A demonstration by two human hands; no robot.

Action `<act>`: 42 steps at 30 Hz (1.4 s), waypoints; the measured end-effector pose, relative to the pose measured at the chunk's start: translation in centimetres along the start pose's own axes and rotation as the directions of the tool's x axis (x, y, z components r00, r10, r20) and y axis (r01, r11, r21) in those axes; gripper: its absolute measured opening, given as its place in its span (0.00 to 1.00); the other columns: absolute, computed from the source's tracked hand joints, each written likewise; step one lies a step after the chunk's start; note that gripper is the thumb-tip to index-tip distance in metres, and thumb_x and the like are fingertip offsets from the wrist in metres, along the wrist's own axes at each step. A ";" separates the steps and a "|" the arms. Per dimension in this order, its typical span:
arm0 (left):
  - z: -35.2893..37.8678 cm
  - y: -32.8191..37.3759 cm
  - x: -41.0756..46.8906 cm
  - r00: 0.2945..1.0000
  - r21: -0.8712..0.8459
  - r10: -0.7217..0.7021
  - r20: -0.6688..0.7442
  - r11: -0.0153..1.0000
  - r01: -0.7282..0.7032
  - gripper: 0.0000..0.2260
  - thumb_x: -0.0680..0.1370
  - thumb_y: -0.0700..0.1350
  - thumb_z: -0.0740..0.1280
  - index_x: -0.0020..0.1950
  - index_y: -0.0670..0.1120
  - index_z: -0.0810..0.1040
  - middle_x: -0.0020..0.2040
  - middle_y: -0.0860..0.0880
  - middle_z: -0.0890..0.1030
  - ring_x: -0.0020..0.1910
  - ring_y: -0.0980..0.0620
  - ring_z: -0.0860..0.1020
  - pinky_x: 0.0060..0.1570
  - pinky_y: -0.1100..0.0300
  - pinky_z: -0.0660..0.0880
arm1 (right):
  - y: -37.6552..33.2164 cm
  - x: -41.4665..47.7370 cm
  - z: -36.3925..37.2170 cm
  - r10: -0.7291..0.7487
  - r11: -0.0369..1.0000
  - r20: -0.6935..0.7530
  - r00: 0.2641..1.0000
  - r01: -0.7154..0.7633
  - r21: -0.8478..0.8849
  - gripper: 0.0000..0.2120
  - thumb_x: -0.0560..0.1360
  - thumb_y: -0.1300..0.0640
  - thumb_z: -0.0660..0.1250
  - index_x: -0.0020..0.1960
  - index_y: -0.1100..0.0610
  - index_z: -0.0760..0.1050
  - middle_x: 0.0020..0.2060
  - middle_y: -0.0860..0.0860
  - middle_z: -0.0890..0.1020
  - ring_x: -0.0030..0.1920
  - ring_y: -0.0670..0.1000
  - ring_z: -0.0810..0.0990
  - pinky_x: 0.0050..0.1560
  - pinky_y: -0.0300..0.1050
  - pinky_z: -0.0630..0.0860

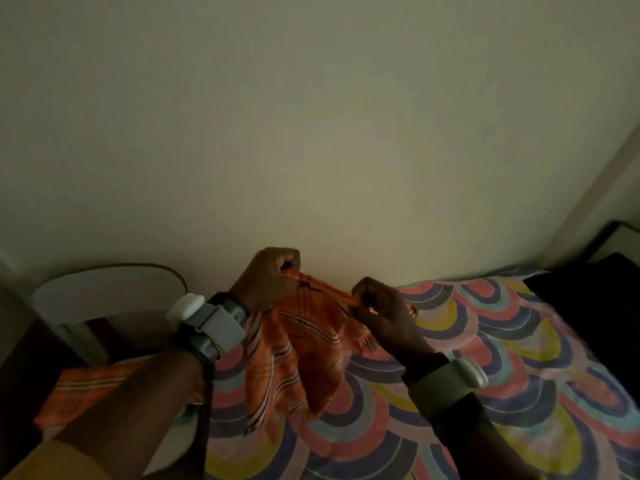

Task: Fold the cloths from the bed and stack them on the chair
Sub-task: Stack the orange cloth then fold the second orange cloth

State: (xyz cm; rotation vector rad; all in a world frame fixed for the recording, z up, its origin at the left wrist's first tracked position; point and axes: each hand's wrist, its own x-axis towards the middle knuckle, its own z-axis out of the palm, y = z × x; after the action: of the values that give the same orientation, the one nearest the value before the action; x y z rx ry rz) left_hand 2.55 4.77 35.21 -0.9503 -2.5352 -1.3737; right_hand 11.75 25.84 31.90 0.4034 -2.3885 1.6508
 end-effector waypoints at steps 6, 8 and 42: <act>-8.5 2.8 -0.5 0.972 0.061 0.048 -0.230 0.997 -0.035 0.10 0.61 0.36 0.62 0.26 0.50 0.64 0.24 0.53 0.65 0.26 0.61 0.64 0.27 0.68 0.59 | -2.8 -0.4 2.7 0.101 0.986 0.080 0.992 -0.089 -0.143 0.06 0.75 0.58 0.68 0.46 0.60 0.73 0.28 0.46 0.77 0.26 0.41 0.72 0.30 0.38 0.69; -9.6 3.5 -1.6 0.958 0.011 0.037 -0.285 0.999 -0.035 0.11 0.60 0.33 0.62 0.26 0.48 0.64 0.26 0.55 0.62 0.25 0.61 0.62 0.25 0.70 0.57 | -0.4 -0.6 4.2 0.190 0.906 0.138 0.972 -0.119 -0.405 0.10 0.75 0.51 0.67 0.51 0.57 0.75 0.37 0.49 0.81 0.34 0.43 0.78 0.38 0.47 0.77; -11.9 -2.8 -3.4 0.730 0.019 -0.312 -0.609 0.914 0.406 0.14 0.71 0.49 0.59 0.30 0.41 0.73 0.30 0.40 0.74 0.36 0.47 0.72 0.39 0.55 0.69 | 8.5 -7.5 4.1 0.408 0.885 -0.252 0.878 -0.447 -0.126 0.12 0.73 0.53 0.69 0.40 0.58 0.68 0.33 0.50 0.70 0.33 0.49 0.67 0.35 0.44 0.64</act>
State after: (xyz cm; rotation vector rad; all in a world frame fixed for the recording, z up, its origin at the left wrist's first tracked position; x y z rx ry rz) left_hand 1.37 -7.24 38.92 0.0459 -2.3223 -1.2657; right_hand 15.81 25.67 20.56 -0.3549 -2.5480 1.5129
